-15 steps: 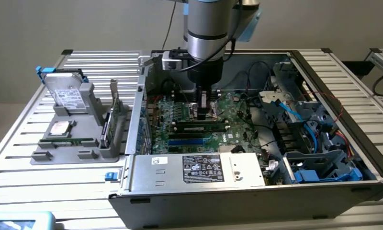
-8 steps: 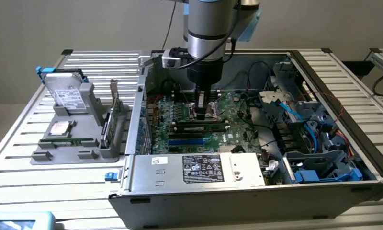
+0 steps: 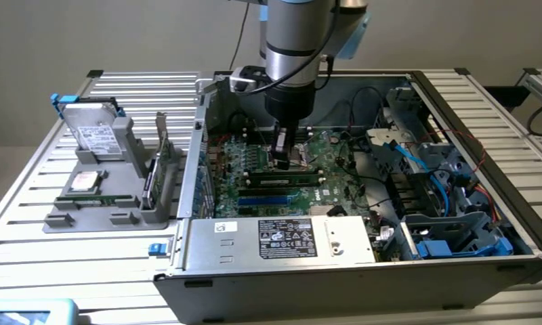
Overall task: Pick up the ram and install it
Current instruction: 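Press down the ram until it locks into place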
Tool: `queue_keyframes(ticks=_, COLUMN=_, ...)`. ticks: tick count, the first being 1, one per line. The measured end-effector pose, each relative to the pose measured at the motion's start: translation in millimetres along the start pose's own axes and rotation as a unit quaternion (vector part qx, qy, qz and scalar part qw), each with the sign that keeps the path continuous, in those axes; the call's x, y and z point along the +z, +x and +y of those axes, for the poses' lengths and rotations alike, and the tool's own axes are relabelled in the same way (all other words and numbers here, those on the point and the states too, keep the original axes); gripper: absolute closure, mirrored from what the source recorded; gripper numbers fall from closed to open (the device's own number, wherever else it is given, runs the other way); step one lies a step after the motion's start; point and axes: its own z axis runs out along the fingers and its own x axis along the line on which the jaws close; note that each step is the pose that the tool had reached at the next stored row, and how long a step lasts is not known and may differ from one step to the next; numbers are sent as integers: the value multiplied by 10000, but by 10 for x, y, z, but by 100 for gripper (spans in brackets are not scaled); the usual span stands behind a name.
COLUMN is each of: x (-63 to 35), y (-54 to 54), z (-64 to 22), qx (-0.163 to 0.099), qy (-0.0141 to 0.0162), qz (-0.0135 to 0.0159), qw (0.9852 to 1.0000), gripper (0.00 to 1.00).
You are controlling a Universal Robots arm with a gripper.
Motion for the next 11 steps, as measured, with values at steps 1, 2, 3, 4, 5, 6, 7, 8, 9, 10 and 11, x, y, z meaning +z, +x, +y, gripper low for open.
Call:
queue_keyframes(ticks=1, x=0, y=-2, z=-5, qx=21, qy=-2, qz=0, qw=10000, gripper=89)
queue_keyframes(ticks=2, x=1, y=-5, z=-13, qx=24, qy=-2, qz=-1, qw=10000, gripper=89)
queue_keyframes(ticks=3, x=1, y=-5, z=-16, qx=42, qy=-3, qz=-1, qw=10000, gripper=89)
queue_keyframes(ticks=4, x=0, y=-5, z=-15, qx=104, qy=-8, qz=1, qw=9999, gripper=89)
queue_keyframes(ticks=5, x=0, y=-5, z=-15, qx=176, qy=-14, qz=2, qw=9998, gripper=89)
queue_keyframes(ticks=6, x=0, y=-6, z=-16, qx=254, qy=-20, qz=3, qw=9997, gripper=89)
queue_keyframes(ticks=7, x=0, y=-6, z=-16, qx=332, qy=-26, qz=4, qw=9994, gripper=89)
queue_keyframes(ticks=8, x=0, y=-6, z=-16, qx=413, qy=-32, qz=5, qw=9991, gripper=89)
queue_keyframes(ticks=9, x=0, y=-6, z=-16, qx=492, qy=-39, qz=5, qw=9988, gripper=89)
queue_keyframes(ticks=10, x=0, y=-6, z=-16, qx=568, qy=-44, qz=6, qw=9984, gripper=89)
queue_keyframes(ticks=11, x=0, y=-6, z=-16, qx=652, qy=-51, qz=7, qw=9979, gripper=89)
